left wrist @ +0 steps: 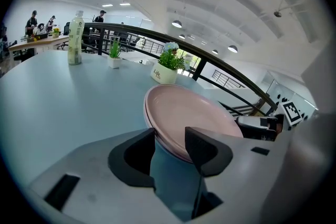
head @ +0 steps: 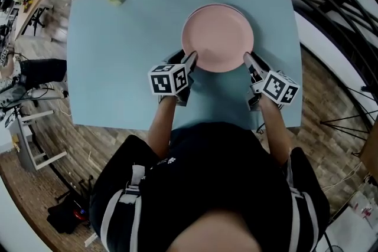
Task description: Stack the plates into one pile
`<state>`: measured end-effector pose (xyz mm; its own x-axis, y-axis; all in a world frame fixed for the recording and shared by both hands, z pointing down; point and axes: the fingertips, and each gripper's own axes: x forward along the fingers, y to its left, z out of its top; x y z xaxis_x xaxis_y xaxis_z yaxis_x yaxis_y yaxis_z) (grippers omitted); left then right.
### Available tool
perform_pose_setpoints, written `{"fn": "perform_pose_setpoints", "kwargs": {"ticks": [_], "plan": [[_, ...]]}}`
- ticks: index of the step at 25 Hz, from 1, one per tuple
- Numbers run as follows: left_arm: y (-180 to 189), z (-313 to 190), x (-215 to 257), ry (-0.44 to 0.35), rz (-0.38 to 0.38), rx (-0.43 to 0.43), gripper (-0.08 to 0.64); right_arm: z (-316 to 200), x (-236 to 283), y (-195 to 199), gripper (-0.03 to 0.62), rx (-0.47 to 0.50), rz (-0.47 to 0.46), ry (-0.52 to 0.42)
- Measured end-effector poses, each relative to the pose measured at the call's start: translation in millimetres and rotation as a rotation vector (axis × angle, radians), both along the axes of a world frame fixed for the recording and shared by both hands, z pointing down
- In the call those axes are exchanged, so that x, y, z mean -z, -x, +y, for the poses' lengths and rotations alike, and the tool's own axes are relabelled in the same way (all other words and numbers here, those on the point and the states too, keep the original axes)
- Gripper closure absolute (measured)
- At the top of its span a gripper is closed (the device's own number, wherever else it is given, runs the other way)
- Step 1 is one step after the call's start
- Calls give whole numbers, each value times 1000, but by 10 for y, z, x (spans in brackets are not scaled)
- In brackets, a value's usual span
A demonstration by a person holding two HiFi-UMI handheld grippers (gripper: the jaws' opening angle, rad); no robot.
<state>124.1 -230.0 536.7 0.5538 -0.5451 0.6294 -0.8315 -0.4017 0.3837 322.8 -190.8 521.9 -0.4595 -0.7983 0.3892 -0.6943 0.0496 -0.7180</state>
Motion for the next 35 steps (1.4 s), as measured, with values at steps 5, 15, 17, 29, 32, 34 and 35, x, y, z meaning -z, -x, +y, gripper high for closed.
{"fn": "perform_pose_setpoints", "kwargs": {"ticks": [5,15,17,29,32,34,35], "plan": [[66,-16,69,-40,-4,-1,385,-55,153,-36,464,-24,46,-53],[481,46,404,-143,42,22,388,16,357,298,464,-45,97,-105],[560,83,485,-161,46,12,395,23,417,431,473,-36,90,-118],[815,238,853,-258,40,-50,508,-7,846,1032,584,66,105,-265],[859,252,871,-260,55,-51,508,10,900,1118,590,79,106,-289],[882,250,874,-259,58,-55,508,20,931,1171,590,89,109,-301],[886,247,876,-260,60,-59,508,22,941,1194,591,95,112,-304]]}}
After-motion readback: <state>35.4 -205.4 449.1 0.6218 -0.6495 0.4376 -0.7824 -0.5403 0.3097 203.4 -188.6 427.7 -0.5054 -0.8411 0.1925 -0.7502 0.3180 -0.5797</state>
